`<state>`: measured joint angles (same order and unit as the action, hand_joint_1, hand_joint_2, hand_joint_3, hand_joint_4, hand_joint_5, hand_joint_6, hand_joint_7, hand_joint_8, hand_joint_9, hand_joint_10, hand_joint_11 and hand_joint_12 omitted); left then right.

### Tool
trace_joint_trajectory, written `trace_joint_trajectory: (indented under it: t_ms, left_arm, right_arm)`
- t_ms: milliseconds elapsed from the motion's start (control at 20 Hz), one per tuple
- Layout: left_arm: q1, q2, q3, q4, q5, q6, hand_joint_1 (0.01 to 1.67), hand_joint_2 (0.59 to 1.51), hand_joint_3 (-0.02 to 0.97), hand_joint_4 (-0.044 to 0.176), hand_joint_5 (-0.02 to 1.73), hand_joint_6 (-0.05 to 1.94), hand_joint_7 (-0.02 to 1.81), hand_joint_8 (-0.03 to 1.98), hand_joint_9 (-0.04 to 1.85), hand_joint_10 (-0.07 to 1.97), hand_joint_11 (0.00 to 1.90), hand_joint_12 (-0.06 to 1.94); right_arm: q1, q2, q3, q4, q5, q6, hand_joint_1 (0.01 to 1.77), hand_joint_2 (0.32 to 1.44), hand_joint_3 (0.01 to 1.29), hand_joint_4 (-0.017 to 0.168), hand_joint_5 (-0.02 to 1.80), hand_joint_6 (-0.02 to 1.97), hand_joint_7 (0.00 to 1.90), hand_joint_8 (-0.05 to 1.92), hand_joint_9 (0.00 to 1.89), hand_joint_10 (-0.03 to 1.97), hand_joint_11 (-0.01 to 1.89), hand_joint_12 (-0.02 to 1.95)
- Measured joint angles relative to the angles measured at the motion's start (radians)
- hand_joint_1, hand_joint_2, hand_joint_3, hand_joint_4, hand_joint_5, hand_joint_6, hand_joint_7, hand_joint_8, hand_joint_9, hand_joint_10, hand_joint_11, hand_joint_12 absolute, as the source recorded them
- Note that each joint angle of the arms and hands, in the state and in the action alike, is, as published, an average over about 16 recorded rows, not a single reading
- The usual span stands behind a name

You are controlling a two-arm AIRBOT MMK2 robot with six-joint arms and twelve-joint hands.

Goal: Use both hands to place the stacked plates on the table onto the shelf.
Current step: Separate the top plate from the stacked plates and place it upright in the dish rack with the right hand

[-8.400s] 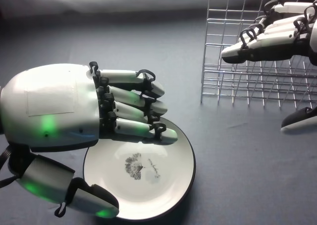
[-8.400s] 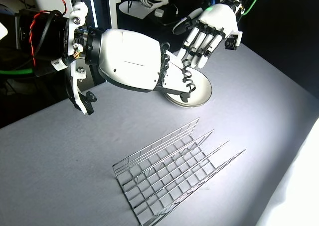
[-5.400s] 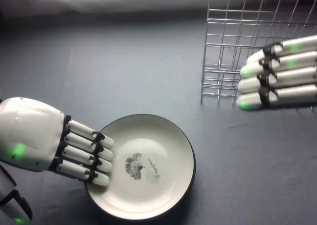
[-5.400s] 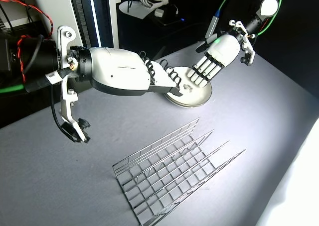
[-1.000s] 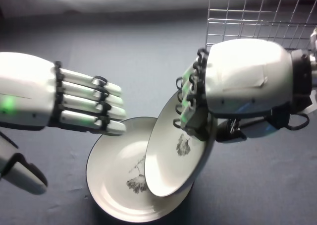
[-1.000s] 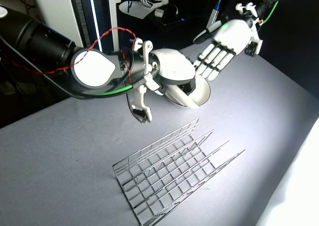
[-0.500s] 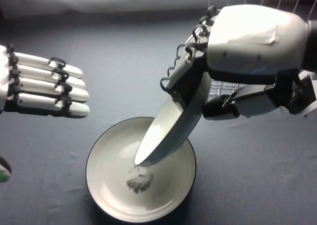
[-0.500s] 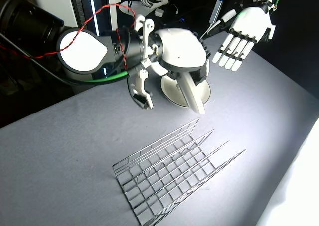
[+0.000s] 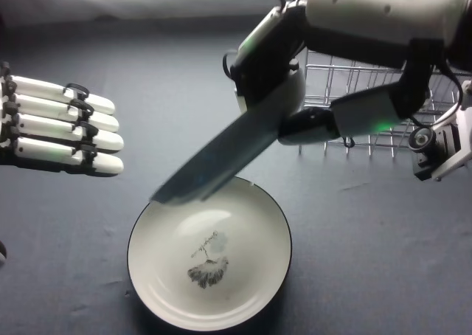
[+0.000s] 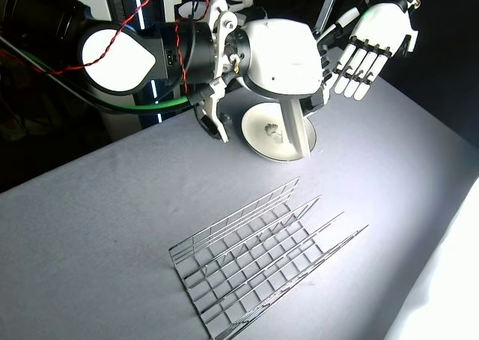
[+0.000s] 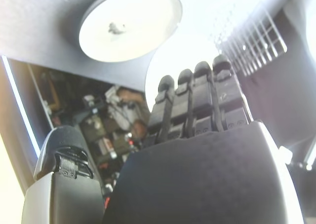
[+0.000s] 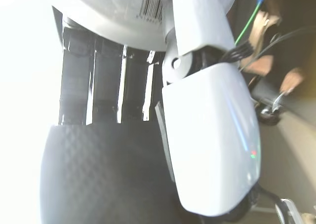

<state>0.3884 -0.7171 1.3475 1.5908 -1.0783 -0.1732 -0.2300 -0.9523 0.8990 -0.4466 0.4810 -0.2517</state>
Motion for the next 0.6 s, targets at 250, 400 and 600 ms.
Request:
trace_joint_trajectory:
  t_ms: [250,400,600]
  left_arm:
    - [-0.002,-0.003,0.009,0.012,-0.002,0.013,0.01,1.122,0.016,0.001,0.08,0.01,0.04,-0.01,0.02,0.01,0.01,0.0]
    - [-0.002,-0.005,0.014,0.02,-0.003,0.025,0.01,1.123,0.016,0.001,0.08,0.01,0.05,-0.01,0.02,0.01,0.02,0.0]
    - [-0.002,-0.009,0.018,0.028,-0.004,0.041,0.01,1.123,0.015,0.001,0.09,0.01,0.05,-0.01,0.03,0.01,0.02,0.0]
  right_arm:
    - [0.034,0.007,-0.016,0.172,-0.061,0.0,1.37,0.99,0.01,-0.008,0.94,0.92,1.05,0.8,1.0,1.04,0.88,1.02]
    - [0.054,0.01,-0.02,0.267,-0.096,0.001,1.38,1.0,0.01,-0.007,0.94,0.91,1.03,0.83,0.98,1.07,0.86,1.05]
    - [0.08,0.014,-0.022,0.385,-0.138,0.001,1.39,1.01,0.01,-0.007,0.93,0.9,1.01,0.85,0.96,1.1,0.85,1.06]
